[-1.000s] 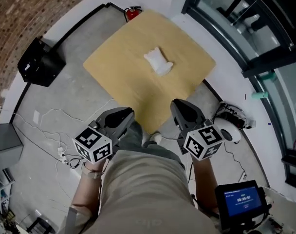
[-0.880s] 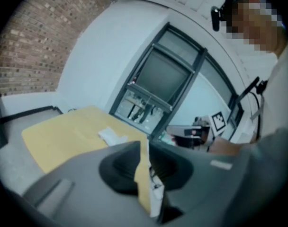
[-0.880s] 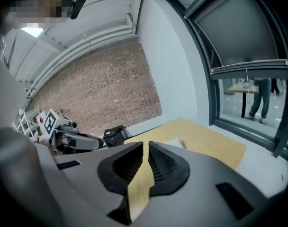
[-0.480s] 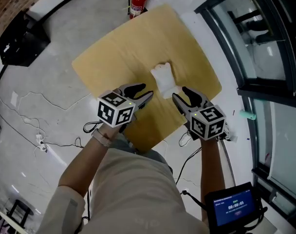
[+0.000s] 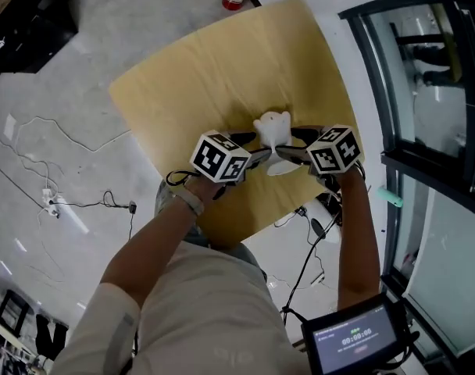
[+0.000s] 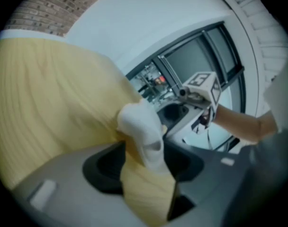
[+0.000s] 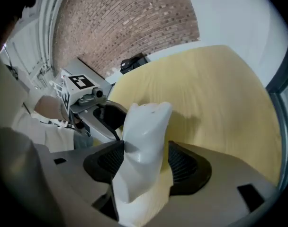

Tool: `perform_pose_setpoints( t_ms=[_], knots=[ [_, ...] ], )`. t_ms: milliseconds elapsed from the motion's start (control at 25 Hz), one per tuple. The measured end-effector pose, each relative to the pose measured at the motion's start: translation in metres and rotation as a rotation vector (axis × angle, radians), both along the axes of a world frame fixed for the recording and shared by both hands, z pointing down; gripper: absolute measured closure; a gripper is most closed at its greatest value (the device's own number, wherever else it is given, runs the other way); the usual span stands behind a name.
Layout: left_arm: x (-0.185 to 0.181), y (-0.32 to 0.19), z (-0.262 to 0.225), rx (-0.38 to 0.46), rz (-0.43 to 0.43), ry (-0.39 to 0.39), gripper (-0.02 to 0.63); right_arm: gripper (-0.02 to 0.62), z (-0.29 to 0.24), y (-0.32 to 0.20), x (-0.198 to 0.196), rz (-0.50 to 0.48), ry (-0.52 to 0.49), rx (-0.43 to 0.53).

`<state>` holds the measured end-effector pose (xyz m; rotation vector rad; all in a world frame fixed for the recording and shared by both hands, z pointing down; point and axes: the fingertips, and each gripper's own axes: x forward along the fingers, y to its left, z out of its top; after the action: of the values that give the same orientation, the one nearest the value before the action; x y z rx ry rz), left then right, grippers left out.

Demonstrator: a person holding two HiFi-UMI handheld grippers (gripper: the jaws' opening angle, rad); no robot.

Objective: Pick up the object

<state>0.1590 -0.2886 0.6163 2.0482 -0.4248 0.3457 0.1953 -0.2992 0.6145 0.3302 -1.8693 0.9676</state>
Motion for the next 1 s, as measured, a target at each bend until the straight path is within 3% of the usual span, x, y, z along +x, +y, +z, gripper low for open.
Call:
perform_pose_setpoints(
  t_ms=[120,280,480,560,600,760,840,1000],
  knots=[
    [0.002,-0.002,-0.001,0.021,0.036,0.025,0.371,0.311,0.006,0.002,-0.010,-0.032,-0.080,-0.094],
    [-0.003,0.002,-0.006,0.000,0.086,0.058,0.394,0.314,0.004,0.007,-0.020,0.010,-0.192,-0.158],
    [-0.005,0.037,-0.011,0.060,0.366,0.065,0.403,0.316,0.007,0.048,-0.032,0.026,-0.301,-0.274],
    [-0.006,0.042,-0.011,0.075,0.413,0.079,0.405,0.320,0.006,0.055,-0.036,0.088,-0.363,-0.273],
    [-0.007,0.043,-0.011,0.079,0.425,0.092,0.408,0.368,0.004,0.056,-0.038,0.129,-0.403,-0.264],
    [-0.014,0.052,-0.013,0.130,0.519,0.101,0.409,0.379,0.000,0.066,-0.047,0.224,-0.474,-0.187],
    [-0.024,0.057,-0.035,0.195,0.541,0.101,0.409,0.379,-0.022,0.070,-0.058,0.237,-0.504,-0.092],
    [-0.057,0.061,-0.123,0.391,0.557,0.104,0.410,0.382,-0.111,0.071,-0.090,0.251,-0.613,0.144]
  ],
)
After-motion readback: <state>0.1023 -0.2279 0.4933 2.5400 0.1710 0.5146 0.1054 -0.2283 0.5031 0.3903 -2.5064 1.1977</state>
